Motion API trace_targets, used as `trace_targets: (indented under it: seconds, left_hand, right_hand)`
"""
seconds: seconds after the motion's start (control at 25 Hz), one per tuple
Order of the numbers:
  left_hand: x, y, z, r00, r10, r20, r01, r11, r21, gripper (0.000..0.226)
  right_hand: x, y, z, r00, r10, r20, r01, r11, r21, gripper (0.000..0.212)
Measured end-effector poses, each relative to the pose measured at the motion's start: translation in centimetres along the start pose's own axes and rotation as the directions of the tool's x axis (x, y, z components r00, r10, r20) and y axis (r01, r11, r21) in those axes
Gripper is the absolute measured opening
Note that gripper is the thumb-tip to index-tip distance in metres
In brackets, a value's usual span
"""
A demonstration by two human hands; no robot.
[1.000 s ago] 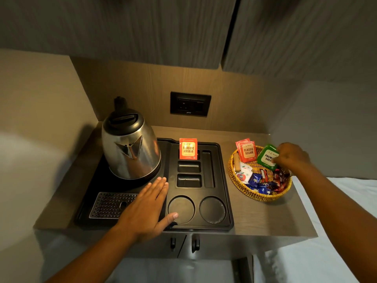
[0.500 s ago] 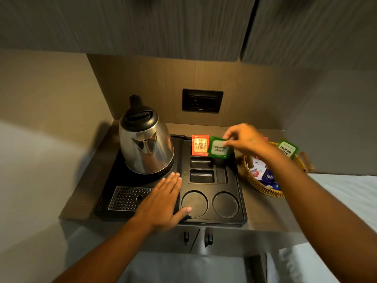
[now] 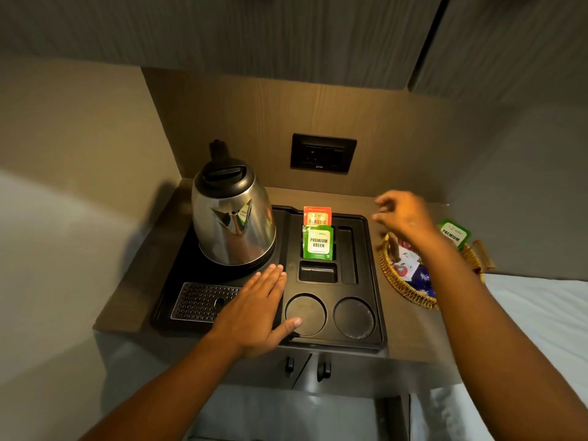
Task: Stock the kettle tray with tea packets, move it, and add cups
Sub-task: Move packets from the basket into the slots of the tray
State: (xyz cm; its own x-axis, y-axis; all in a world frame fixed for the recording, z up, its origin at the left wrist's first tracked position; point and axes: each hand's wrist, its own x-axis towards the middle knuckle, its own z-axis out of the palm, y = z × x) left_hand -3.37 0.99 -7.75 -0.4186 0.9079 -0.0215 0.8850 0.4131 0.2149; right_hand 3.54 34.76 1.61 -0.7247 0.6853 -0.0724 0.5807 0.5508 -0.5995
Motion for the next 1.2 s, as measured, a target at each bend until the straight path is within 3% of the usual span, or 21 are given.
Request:
trace_targets:
  seconds: [0.08,0.2,0.28,0.36,0.44,0.64,0.76,0.88,0.96,1.12,1.2]
  left_hand:
    - [0.0,-0.2,0.2,1.000,-0.001,-0.012,0.001,1.000,0.002,0.094]
    - [0.1,-0.1,0.3,1.000,0.009,-0.002,-0.009,1.000,0.009,0.096]
    - [0.1,0.0,0.2,1.000,0.006,0.002,-0.006,1.000,0.016,0.096]
    - [0.1,0.2,0.1,1.000,0.002,0.006,-0.003,1.000,0.019,0.096]
    - [0.0,0.2,0.0,1.000,-0.003,0.007,0.003,1.000,0.016,0.095]
    - [0.0,0.2,-0.1,1.000,0.011,-0.010,-0.011,1.000,0.013,0.095]
    - [-0.1,0.2,-0.1,1.000,0.009,-0.027,-0.008,1.000,0.010,0.093]
    - [-0.2,0.3,0.0,1.000,0.010,-0.015,-0.009,1.000,0.010,0.094]
    - [-0.2,0.2,-0.1,1.000,0.012,-0.005,-0.012,1.000,0.008,0.094]
    - [-0.1,0.3,-0.1,1.000,0.009,-0.006,-0.009,1.000,0.021,0.095]
    - [-0.3,0.4,-0.2,1.000,-0.001,-0.016,0.001,1.000,0.009,0.095]
  right_hand:
    - [-1.0,3.8,-2.4,0.991,0.136,0.013,-0.133,0.982,-0.132,0.036]
    - [-2.9,6.7,-2.3,0.932,0.282,0.229,-0.181,0.908,-0.378,0.058]
    - [-3.7,7.0,-1.2,0.934,0.244,0.262,-0.142,0.923,-0.357,0.050]
    - [-4.0,7.2,-0.7,0.957,0.192,0.216,-0.121,0.945,-0.304,0.022]
    - [-4.1,7.5,-0.9,0.965,0.183,0.186,-0.125,0.949,-0.288,0.010]
    - [-4.8,7.1,-5.1,0.989,0.094,0.114,-0.056,0.953,-0.297,0.013]
    - [-5.7,4.6,-5.6,0.995,-0.100,0.026,0.103,0.949,-0.299,0.014]
    - [-6.2,-0.4,-1.0,0.954,-0.259,0.152,0.286,0.937,-0.199,0.006]
    - [-6.0,-3.0,3.3,0.913,-0.299,0.278,0.365,0.902,-0.231,0.005]
    - [-5.4,-4.1,7.8,0.889,-0.173,0.423,0.314,0.903,-0.292,0.022]
    - [-5.8,-2.9,6.6,0.910,-0.174,0.375,0.283,0.924,-0.257,0.030]
